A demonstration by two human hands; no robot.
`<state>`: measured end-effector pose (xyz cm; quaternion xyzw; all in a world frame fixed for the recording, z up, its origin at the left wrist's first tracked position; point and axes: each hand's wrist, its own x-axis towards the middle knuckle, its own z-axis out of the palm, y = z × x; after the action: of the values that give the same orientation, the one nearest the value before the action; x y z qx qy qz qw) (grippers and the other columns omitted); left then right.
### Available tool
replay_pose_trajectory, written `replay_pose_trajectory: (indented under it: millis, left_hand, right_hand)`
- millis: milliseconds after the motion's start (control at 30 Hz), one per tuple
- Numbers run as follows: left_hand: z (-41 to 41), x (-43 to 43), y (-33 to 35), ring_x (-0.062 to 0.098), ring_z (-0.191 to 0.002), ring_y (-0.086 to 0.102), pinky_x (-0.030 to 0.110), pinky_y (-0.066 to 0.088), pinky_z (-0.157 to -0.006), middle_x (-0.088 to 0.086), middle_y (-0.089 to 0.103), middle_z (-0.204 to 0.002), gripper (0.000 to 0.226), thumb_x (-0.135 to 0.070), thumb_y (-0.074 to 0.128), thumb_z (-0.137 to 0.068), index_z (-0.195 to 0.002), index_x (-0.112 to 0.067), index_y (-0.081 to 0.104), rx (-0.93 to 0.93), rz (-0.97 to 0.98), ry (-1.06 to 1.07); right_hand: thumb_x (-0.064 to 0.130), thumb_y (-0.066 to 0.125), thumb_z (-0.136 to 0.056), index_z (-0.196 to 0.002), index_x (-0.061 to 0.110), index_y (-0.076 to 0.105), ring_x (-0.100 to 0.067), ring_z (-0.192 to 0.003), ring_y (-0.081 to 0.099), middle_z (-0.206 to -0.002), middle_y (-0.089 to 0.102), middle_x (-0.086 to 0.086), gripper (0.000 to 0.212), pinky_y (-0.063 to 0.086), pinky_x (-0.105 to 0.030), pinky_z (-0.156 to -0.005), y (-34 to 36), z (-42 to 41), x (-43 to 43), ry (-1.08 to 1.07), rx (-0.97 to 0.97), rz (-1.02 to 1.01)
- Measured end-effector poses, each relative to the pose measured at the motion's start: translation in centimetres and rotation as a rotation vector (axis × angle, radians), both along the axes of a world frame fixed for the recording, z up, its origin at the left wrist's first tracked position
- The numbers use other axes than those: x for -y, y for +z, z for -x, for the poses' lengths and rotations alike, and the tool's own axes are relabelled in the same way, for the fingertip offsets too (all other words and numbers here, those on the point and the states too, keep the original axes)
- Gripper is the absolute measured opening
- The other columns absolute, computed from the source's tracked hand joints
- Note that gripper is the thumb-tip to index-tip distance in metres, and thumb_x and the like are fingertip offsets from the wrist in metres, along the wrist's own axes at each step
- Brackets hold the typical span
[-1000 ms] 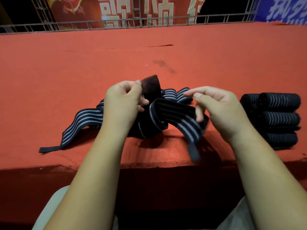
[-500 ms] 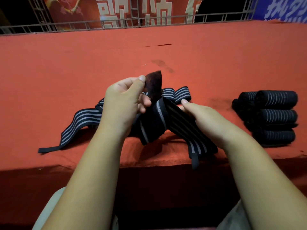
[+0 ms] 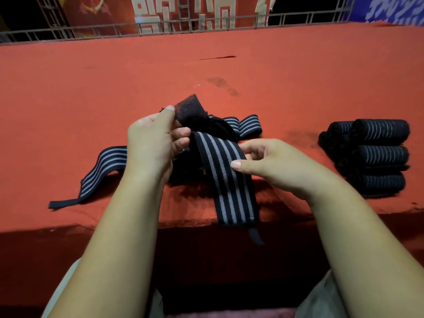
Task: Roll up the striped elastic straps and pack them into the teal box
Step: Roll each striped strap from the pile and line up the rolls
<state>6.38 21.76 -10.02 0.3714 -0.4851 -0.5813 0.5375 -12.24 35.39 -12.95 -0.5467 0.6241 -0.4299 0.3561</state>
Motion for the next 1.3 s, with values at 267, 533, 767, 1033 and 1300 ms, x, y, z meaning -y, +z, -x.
replay_pose_trajectory:
  millis: [267, 533, 767, 1033, 1300]
  left_hand:
    - [-0.1, 0.6, -1.1, 0.01, -0.047, 0.051, 0.02, 0.037, -0.042, -0.003, 0.06, -0.053, 0.033, -0.017, 0.067, -0.101, -0.069, -0.014, 0.062, 0.042, -0.032, 0.055]
    - [-1.4, 2.0, -0.9, 0.008, -0.044, 0.046, 0.022, 0.031, -0.041, -0.008, 0.056, -0.052, 0.029, -0.018, 0.062, -0.104, -0.075, -0.018, 0.062, 0.009, -0.06, 0.15]
    - [0.3, 0.3, -0.8, 0.014, -0.041, 0.039, 0.018, 0.028, -0.039, -0.003, 0.051, -0.05, 0.046, -0.032, 0.065, -0.104, -0.06, -0.021, 0.058, 0.211, 0.012, 0.046]
    - [1.5, -1.8, 0.0, 0.013, -0.046, 0.043, 0.025, 0.036, -0.048, -0.003, 0.051, -0.055, 0.039, -0.026, 0.064, -0.108, -0.07, -0.02, 0.061, 0.083, 0.055, -0.145]
    - [2.0, -2.6, -1.2, 0.001, -0.086, 0.074, 0.024, 0.059, -0.074, -0.007, 0.076, -0.113, 0.041, -0.032, 0.086, -0.092, -0.129, -0.025, 0.07, 0.481, 0.311, -0.433]
  right_hand:
    - [0.02, 0.087, -0.088, -0.089, 0.013, 0.071, -0.02, -0.085, 0.065, -0.095, 0.076, -0.017, 0.017, 0.055, -0.059, -0.089, 0.3, 0.7, -0.2, -0.04, -0.08, -0.027]
    - [0.043, 0.085, -0.089, -0.084, 0.019, 0.075, -0.011, -0.07, 0.061, -0.077, 0.071, 0.003, 0.027, 0.047, -0.034, -0.075, 1.1, 2.4, -2.1, 0.119, -0.243, -0.285]
    - [0.077, 0.051, -0.096, -0.077, 0.019, 0.085, -0.017, -0.086, 0.072, -0.085, 0.082, 0.0, 0.07, 0.052, -0.041, -0.103, 2.4, 0.5, -2.0, 0.13, -0.252, -0.255]
    - [0.039, 0.075, -0.1, -0.088, 0.022, 0.079, 0.0, -0.065, 0.059, -0.072, 0.071, 0.014, 0.021, 0.044, -0.023, -0.067, 0.5, -1.6, 0.6, -0.139, -0.152, 0.09]
    - [0.02, 0.074, -0.092, -0.075, 0.004, 0.077, -0.018, -0.048, 0.059, -0.055, 0.064, -0.006, 0.023, 0.047, -0.033, -0.06, 2.4, 0.5, -0.3, -0.407, -0.072, 0.218]
